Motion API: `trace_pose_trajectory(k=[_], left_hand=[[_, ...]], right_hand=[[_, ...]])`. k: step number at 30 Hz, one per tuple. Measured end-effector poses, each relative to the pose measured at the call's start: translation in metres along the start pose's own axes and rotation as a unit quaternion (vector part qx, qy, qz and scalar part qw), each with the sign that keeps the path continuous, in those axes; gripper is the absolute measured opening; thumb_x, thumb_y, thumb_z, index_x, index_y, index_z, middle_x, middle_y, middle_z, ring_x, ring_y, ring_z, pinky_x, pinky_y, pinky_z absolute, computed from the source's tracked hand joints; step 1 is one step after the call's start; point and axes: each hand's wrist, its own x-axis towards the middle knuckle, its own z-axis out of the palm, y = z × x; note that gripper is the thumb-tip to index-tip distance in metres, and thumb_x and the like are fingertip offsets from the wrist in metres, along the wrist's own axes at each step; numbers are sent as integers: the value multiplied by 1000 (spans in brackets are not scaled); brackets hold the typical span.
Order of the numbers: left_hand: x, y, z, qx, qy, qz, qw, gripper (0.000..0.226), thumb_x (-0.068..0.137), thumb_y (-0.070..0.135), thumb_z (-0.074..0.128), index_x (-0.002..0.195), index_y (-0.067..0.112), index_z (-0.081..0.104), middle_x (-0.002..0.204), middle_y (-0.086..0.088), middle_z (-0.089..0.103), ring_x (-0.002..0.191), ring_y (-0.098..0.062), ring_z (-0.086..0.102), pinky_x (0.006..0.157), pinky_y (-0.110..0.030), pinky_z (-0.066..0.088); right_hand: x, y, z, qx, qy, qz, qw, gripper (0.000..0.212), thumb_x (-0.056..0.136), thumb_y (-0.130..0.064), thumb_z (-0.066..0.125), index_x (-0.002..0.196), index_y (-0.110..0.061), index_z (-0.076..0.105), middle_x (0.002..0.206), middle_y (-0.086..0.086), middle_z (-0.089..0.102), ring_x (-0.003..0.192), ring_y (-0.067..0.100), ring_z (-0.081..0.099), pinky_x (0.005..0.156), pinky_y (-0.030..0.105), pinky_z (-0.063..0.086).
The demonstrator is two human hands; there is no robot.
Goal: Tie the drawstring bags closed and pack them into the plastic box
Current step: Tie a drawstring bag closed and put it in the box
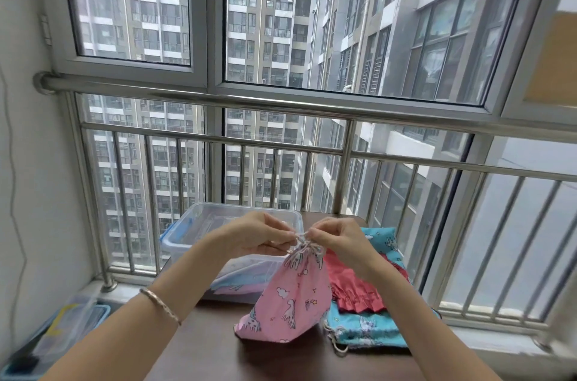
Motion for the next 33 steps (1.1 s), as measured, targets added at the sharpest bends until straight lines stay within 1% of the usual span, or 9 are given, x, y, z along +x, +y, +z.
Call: trace_pose_trajectory(k=[4,6,9,11,13,16,21,28,33], left_hand=[[-2,-4,-12,47,50,34,997,18,83,0,69,100,-4,72,87,-15,73,72,-16,68,73,-25,59],[-1,-7,-11,46,59,45,996,18,83,-1,69,100,-5,72,85,-16,73,69,-15,68,72,-24,59],[2,-7,-7,20,45,54,997,19,84,0,68,102,-5,71,85,-14,72,70,-15,68,71,-24,59],[2,-6,-7,-5,15,42,999,22,86,7,67,105,-3,70,91,-15,73,78,-17,69,73,-25,58],[3,-7,-9,-21,4,11,1000,26,92,19,60,108,-1,66,94,-16,71,81,-21,70,73,-29,59],[6,-13,-5,-31,-11,-36,999,30,99,21,49,106,-4,63,92,-17,69,76,-21,70,77,-34,60],[10,-19,7,-10,-35,-58,998,34,100,30,46,105,1,62,90,-13,68,79,-22,68,74,-33,58],[8,-20,5,-3,-66,-87,994,34,100,22,48,117,-4,60,86,-18,71,73,-25,71,72,-33,61],[9,-24,13,-26,-85,-86,992,39,101,28,46,128,0,43,89,-22,70,72,-26,72,67,-32,60]], right_hand=[[-1,8,-23,-79,39,15,996,10,88,-16,68,80,-15,74,93,7,68,86,22,66,85,37,56],[-5,2,-23,-54,-26,43,997,10,89,-21,67,94,-13,70,99,6,67,83,17,66,80,33,57],[-7,-7,-9,-122,-166,59,977,54,81,-30,76,130,-25,54,116,-3,62,80,3,63,68,16,52],[-5,-13,-4,-150,-175,35,972,34,86,-16,71,119,-17,64,102,1,66,61,-5,57,56,10,45],[1,-24,-9,-136,-134,15,982,15,89,-1,62,96,-11,70,89,4,68,59,-4,57,56,13,48],[12,-41,-16,-134,-107,-10,985,27,87,6,58,85,-19,69,86,4,70,72,9,65,68,20,55],[23,-45,-7,-155,-77,-28,985,24,89,7,50,95,-5,70,86,1,68,65,12,65,55,21,53],[32,-76,-31,43,-29,-47,998,29,89,18,44,88,-1,65,98,23,63,71,22,72,65,31,62],[44,-110,-49,247,45,-79,965,22,91,16,46,89,2,62,96,22,65,81,27,72,70,31,61]])
